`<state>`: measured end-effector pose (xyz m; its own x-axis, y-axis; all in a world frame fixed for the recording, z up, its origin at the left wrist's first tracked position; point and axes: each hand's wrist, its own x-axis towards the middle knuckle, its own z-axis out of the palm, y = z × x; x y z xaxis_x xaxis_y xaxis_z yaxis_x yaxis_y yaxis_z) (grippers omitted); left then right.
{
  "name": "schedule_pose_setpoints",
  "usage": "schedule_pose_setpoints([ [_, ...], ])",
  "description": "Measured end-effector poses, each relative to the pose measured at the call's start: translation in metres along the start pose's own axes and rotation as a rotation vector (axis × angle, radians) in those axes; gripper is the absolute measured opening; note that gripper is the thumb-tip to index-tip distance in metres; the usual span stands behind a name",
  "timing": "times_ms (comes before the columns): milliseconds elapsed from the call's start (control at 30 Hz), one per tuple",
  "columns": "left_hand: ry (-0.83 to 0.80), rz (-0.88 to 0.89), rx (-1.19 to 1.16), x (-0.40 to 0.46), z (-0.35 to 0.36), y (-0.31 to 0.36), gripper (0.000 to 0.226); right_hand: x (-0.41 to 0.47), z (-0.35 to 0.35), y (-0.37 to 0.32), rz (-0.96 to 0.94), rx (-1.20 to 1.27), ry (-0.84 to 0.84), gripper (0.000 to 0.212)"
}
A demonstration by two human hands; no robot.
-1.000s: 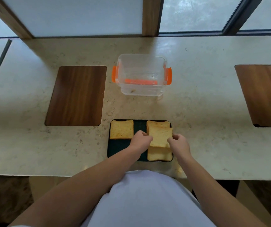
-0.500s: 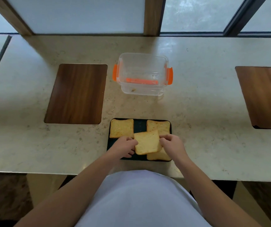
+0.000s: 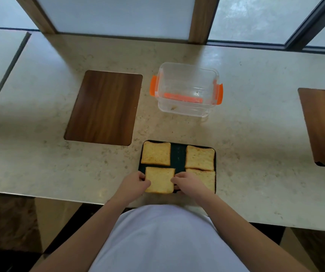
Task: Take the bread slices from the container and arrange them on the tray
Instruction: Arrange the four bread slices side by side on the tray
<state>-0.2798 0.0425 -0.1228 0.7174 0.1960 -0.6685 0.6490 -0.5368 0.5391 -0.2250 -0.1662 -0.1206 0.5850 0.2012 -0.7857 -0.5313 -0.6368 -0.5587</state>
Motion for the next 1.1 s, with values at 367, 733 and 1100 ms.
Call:
schedule_pose_setpoints([
  [367, 0.074, 0.1, 0.097, 0.004, -0.009, -0.006, 0.035, 0.001, 0.009, -0.011, -0.016, 0.015, -0.016, 0.034],
  [733, 0.129, 0.146, 0.323, 0.009, -0.004, -0.019, 0.063, 0.003, 0.011, -0.009, -0.022, -0.052, -0.049, 0.057],
  [1100, 0.165, 0.221, 0.347, 0.013, -0.004, -0.021, 0.076, -0.003, 0.017, 0.002, -0.14, -0.349, 0.029, 0.056],
])
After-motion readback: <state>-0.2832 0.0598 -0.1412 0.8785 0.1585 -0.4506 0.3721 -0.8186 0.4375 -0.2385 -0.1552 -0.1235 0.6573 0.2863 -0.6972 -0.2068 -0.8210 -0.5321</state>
